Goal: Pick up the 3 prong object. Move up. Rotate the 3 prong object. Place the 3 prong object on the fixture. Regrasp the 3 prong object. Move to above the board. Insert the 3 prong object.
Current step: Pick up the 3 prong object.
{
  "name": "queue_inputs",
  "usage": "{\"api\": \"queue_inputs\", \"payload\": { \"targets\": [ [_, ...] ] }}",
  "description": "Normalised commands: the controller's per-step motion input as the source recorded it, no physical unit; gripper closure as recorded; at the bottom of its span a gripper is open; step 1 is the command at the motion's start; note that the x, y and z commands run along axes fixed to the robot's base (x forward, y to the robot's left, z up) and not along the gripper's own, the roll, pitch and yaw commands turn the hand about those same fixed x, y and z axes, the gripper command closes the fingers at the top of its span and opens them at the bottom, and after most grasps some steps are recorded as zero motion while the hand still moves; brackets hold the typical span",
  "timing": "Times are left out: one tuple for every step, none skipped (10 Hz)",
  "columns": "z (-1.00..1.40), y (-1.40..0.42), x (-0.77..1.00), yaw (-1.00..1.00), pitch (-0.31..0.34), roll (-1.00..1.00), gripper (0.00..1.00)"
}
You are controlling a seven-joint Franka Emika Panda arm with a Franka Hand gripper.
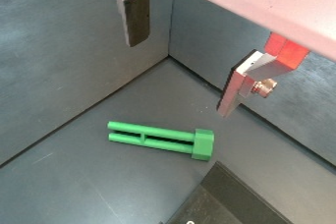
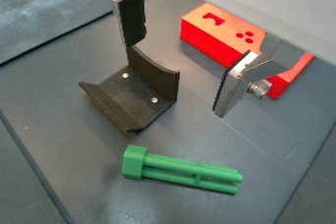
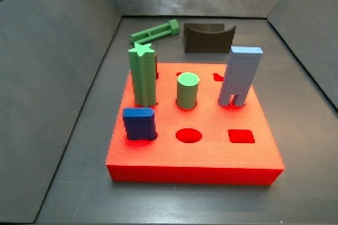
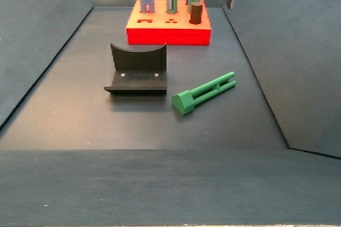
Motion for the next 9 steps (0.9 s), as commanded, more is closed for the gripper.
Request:
{"api": "queue_inputs", "payload": {
  "targets": [
    [-0.62,0.00,0.00,-1.00,0.000,-0.03,0.00],
    [-0.71,0.00,0.00,-0.99,0.000,-0.06,0.00],
    [-0.92,0.11,-0.31,-0.77,0.011,-0.07,0.00],
    [-1.00,0.46,-0.37,-0.44,0.000,-0.08,0.00],
    [-0.93,0.63,-0.28,-0.20,-0.060,-0.09,0.00],
    [-0.52,0.35,-0.29,-0.29,-0.170,-0.32,0.00],
    [-0.29,0.16,-0.30,-0.35,-0.219,-0.42,0.00],
    [-0.22,0.00,-0.17,-0.45,-0.229,-0.44,0.00],
    [-0.27,0.00,-0.06,-0.47,-0.204,-0.42,0.00]
  ]
}}
